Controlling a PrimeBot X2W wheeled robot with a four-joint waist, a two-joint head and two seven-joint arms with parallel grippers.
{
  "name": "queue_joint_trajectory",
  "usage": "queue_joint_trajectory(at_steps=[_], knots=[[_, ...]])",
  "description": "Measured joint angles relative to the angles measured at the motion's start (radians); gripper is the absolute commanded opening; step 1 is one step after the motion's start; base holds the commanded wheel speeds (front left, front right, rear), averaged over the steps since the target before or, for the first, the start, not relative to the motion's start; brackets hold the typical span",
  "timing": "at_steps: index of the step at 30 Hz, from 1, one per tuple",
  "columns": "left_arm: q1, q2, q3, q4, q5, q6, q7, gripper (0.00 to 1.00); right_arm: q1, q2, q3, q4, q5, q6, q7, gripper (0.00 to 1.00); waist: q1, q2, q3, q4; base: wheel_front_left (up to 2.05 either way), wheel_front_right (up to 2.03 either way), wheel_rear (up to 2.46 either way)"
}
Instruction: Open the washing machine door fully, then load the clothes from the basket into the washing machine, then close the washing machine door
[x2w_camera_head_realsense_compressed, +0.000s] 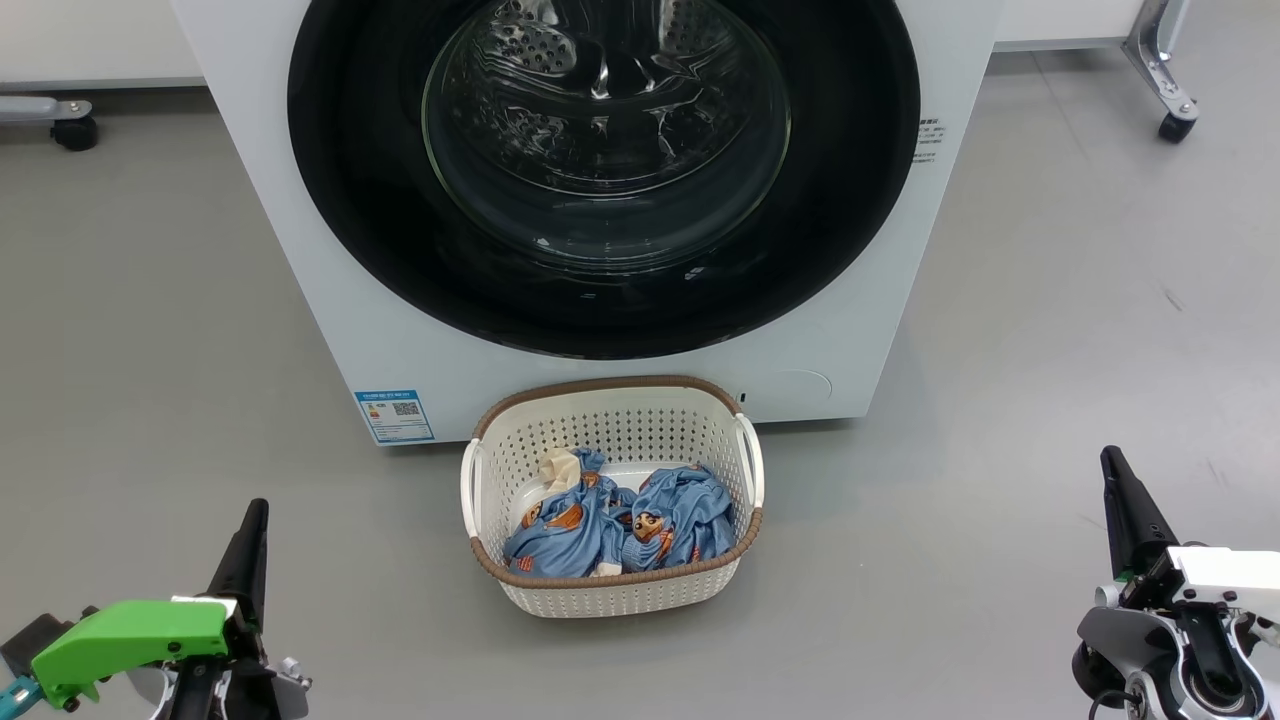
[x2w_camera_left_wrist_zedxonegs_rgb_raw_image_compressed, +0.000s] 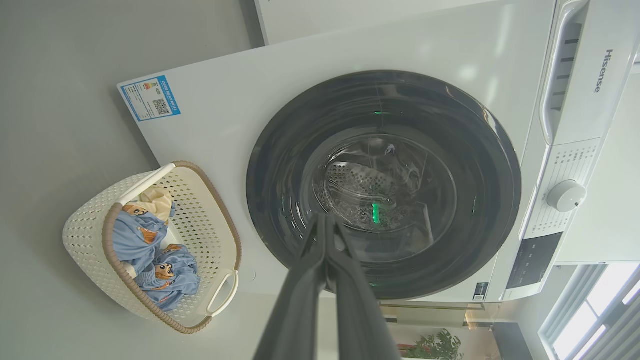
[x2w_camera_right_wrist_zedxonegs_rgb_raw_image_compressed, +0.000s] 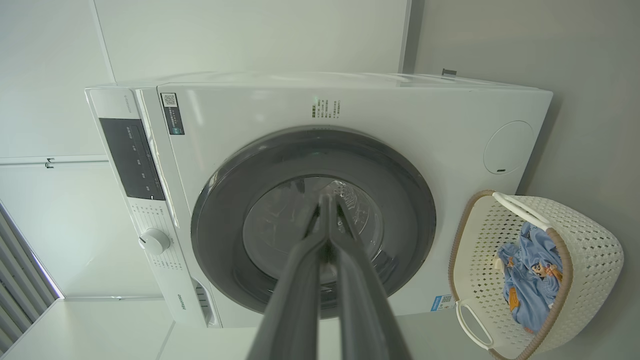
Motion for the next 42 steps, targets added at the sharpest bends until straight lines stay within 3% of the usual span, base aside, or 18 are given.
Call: queue_joint_trajectory(at_steps=[42], knots=[[0.0,0.0,0.0,0.0,0.0,0.0,0.0,0.0,0.0,0.0,0.0,0.0,0.0,0.0,0.0,0.0,0.0,0.0,0.0,0.0,0.0,0.0,0.0]])
